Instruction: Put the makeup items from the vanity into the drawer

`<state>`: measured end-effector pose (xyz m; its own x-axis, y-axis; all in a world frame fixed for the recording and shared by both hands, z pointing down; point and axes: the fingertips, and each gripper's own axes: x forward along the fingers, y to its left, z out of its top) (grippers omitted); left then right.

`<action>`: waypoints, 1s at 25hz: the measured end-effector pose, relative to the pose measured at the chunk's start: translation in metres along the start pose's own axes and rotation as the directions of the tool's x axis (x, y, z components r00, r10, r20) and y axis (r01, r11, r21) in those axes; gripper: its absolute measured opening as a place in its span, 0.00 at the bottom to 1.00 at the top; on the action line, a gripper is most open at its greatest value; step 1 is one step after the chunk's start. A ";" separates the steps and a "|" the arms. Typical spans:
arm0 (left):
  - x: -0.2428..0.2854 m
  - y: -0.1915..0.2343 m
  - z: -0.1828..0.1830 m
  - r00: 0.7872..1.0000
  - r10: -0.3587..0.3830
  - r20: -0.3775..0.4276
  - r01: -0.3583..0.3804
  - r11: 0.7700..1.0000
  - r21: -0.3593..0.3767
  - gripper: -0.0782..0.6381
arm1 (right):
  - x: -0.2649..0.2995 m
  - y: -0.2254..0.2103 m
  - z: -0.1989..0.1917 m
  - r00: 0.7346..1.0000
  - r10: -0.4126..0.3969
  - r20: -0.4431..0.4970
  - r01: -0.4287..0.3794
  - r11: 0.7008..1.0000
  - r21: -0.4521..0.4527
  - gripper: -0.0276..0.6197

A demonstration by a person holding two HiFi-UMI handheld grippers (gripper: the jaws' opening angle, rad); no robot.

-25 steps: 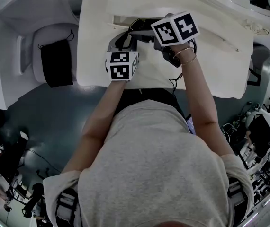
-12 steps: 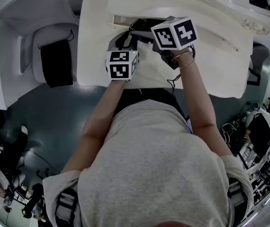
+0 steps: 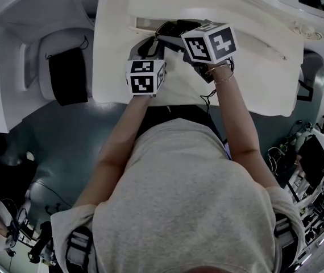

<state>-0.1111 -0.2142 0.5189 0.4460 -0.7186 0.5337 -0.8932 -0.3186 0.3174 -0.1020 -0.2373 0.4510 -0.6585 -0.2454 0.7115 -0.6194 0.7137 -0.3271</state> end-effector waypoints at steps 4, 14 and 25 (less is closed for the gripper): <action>0.000 -0.001 0.000 1.000 -0.002 -0.002 0.002 1.000 -0.001 0.25 | -0.003 -0.002 0.005 0.999 -0.021 0.038 0.021 1.000 -0.003 0.54; 0.000 0.001 0.001 1.000 0.001 -0.004 -0.001 1.000 -0.001 0.25 | -0.004 -0.004 0.009 0.987 -0.085 0.135 0.079 0.996 0.049 0.54; 0.001 0.000 0.001 1.000 -0.004 -0.004 0.004 1.000 -0.010 0.25 | 0.000 -0.009 0.012 0.927 -0.274 0.257 0.247 0.960 0.135 0.54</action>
<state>-0.1107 -0.2152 0.5186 0.4500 -0.7148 0.5353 -0.8906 -0.3154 0.3276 -0.1010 -0.2514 0.4466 -0.5502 -0.5921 0.5889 -0.8145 0.5360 -0.2220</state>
